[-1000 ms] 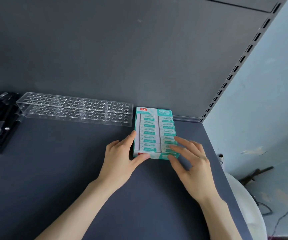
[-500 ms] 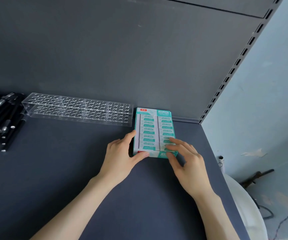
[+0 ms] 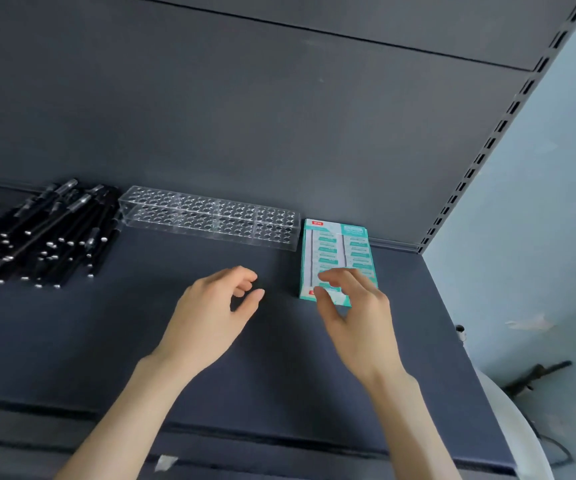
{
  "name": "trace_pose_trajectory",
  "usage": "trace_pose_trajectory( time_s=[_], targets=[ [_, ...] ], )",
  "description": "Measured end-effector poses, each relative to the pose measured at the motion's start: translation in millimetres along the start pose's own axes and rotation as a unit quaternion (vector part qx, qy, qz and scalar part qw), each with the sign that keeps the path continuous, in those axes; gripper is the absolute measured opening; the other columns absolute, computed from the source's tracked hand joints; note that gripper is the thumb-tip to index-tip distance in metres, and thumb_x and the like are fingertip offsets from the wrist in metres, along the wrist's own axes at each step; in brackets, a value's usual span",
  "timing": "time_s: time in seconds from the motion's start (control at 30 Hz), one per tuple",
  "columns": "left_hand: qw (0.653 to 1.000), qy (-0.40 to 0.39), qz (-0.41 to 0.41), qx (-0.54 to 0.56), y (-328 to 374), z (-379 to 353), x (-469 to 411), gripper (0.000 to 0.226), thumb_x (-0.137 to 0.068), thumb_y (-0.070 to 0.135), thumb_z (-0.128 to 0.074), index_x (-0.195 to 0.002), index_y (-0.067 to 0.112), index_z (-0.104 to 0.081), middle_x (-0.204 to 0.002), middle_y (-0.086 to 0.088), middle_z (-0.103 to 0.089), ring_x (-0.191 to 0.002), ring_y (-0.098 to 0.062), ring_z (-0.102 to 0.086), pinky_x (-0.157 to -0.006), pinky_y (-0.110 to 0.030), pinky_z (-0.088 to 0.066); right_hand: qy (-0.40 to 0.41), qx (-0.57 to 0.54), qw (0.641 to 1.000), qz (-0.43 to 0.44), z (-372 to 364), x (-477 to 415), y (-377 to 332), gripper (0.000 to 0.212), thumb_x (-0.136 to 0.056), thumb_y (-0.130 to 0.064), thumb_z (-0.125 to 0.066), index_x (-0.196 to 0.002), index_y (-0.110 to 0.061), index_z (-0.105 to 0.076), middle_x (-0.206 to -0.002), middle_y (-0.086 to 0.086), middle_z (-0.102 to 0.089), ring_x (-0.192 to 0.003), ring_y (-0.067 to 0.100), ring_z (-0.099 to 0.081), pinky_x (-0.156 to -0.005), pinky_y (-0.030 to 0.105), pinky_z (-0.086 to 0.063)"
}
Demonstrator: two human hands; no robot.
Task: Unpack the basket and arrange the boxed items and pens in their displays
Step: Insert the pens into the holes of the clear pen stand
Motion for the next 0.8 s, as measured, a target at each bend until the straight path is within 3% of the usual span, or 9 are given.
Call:
trace_pose_trajectory(
  time_s=[0.13, 0.37, 0.6, 0.8],
  targets=[
    [0.999, 0.035, 0.013, 0.002, -25, 41, 28, 0.012, -0.085, 0.023, -0.068, -0.095, 0.017, -0.068, -0.083, 0.012, -0.070, -0.079, -0.002, -0.065, -0.073, -0.034, -0.055, -0.016, -0.024, 0.999, 0.027, -30, 10, -45, 0.011, -0.087, -0.014, -0.063, -0.097, -0.013, -0.068, -0.098, -0.003, -0.066, -0.089, 0.020, -0.062, -0.076, 0.036, -0.051],
    [0.996, 0.081, 0.036, -0.002, -112, 136, 82, 0.007, -0.083, 0.012, -0.070, -0.090, 0.015, -0.069, -0.077, 0.015, -0.068, -0.074, 0.000, -0.065, -0.068, -0.037, -0.056, -0.052, -0.058, 0.997, 0.031, -125, 47, -141, 0.009, -0.088, -0.015, -0.061, -0.095, -0.015, -0.068, -0.094, -0.005, -0.066, -0.086, 0.018, -0.063, -0.075, 0.038, -0.052],
    [0.995, 0.084, 0.050, 0.008, -193, 215, 93, 0.008, -0.086, 0.012, -0.067, -0.093, 0.014, -0.069, -0.086, 0.011, -0.069, -0.081, -0.003, -0.065, -0.075, -0.035, -0.056, -0.069, -0.066, 0.995, 0.007, -204, 58, -227, 0.010, -0.088, -0.016, -0.061, -0.096, -0.018, -0.068, -0.092, -0.005, -0.064, -0.080, 0.015, -0.061, -0.075, 0.036, -0.052],
    [0.995, 0.083, 0.058, -0.019, -237, 239, 53, 0.014, -0.087, 0.017, -0.066, -0.101, 0.012, -0.067, -0.099, 0.003, -0.065, -0.094, -0.016, -0.062, -0.078, -0.033, -0.050, -0.062, -0.061, 0.996, -0.008, -243, 25, -253, 0.011, -0.089, -0.016, -0.061, -0.096, -0.017, -0.069, -0.094, -0.006, -0.064, -0.083, 0.009, -0.059, -0.077, 0.032, -0.051]
  ],
)
Point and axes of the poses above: each hand's wrist, its own x-axis away from the middle knuckle, its own z-axis out of the back of the hand, y = z × x, the point moved 4 cm from there along -x, towards the middle knuckle
